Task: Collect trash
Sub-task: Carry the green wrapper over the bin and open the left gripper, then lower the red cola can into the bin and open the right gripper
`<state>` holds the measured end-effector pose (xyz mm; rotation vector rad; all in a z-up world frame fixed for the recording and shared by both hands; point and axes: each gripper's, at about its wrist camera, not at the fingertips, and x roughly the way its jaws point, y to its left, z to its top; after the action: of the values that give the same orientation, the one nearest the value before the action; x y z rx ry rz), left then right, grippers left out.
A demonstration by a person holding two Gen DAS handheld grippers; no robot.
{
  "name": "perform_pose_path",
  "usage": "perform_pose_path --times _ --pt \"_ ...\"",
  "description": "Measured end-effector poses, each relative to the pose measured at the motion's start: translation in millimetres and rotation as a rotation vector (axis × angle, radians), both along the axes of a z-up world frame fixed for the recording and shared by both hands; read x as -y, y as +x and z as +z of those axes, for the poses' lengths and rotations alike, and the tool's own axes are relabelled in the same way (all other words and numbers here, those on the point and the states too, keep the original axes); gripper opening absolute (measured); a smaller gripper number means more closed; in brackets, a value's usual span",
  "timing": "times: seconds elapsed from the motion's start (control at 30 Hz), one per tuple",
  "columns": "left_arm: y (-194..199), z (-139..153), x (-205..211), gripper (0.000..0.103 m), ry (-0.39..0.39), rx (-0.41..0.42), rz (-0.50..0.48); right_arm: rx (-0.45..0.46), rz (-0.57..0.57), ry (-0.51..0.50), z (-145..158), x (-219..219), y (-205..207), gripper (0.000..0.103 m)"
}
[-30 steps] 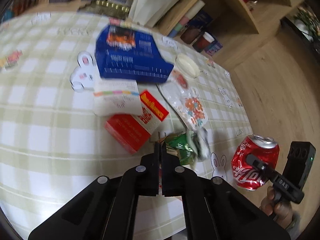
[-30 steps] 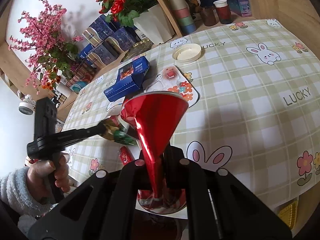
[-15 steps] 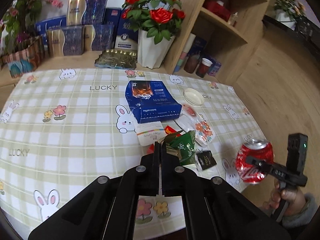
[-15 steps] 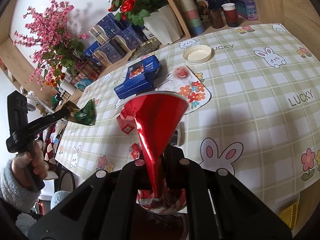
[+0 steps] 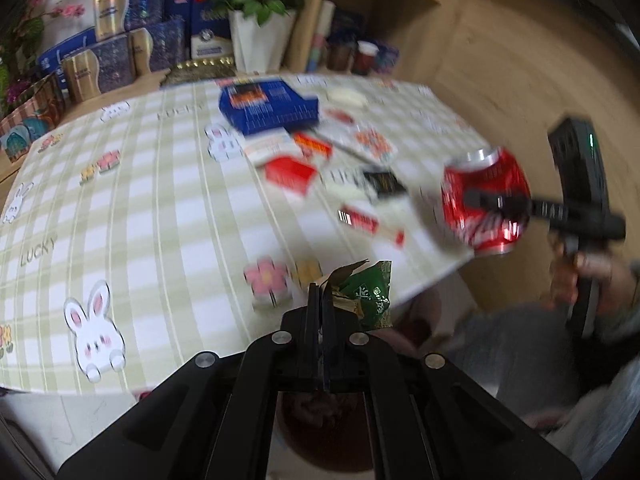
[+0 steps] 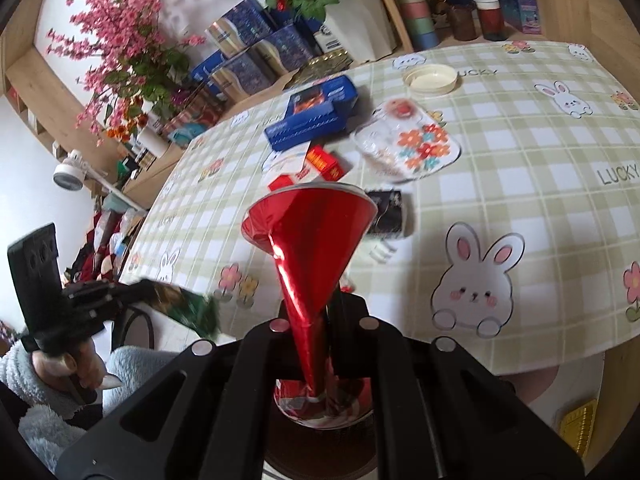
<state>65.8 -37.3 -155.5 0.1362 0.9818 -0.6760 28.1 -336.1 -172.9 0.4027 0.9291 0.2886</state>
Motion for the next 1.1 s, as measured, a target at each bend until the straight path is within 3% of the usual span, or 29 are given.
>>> perform_pose_path --times 0.23,0.5,0.77,0.83,0.9,0.97,1.03,1.1 --pt "-30.6 -36.0 0.6 0.002 0.050 -0.072 -0.048 -0.019 0.031 -0.002 -6.6 -11.1 -16.3 0.009" --pt "-35.3 -77.4 17.4 0.002 0.144 -0.107 -0.092 -0.057 0.033 0.001 -19.6 -12.1 -25.6 0.009" --pt "-26.2 -96.3 31.5 0.005 0.144 -0.152 -0.100 -0.068 0.029 0.002 -21.5 -10.7 -23.2 0.009" --pt "-24.1 -94.4 34.5 0.012 0.125 -0.157 -0.106 -0.076 0.027 0.002 -23.4 -10.6 -23.0 0.009" --pt "-23.7 -89.4 34.9 0.030 0.119 -0.138 -0.106 -0.081 0.031 0.004 -24.7 -11.6 -22.7 0.009" --pt "-22.0 -81.2 32.5 0.039 0.099 -0.112 -0.096 -0.083 0.036 0.002 -26.2 -12.9 -22.2 0.009" --pt "-18.8 -72.9 26.7 0.047 0.073 -0.094 -0.069 -0.089 0.042 0.002 -27.4 -15.1 -21.9 0.009" --pt "-15.5 -61.2 19.0 0.062 0.050 -0.058 -0.019 -0.095 0.049 0.003 -29.3 -17.5 -21.7 0.009"
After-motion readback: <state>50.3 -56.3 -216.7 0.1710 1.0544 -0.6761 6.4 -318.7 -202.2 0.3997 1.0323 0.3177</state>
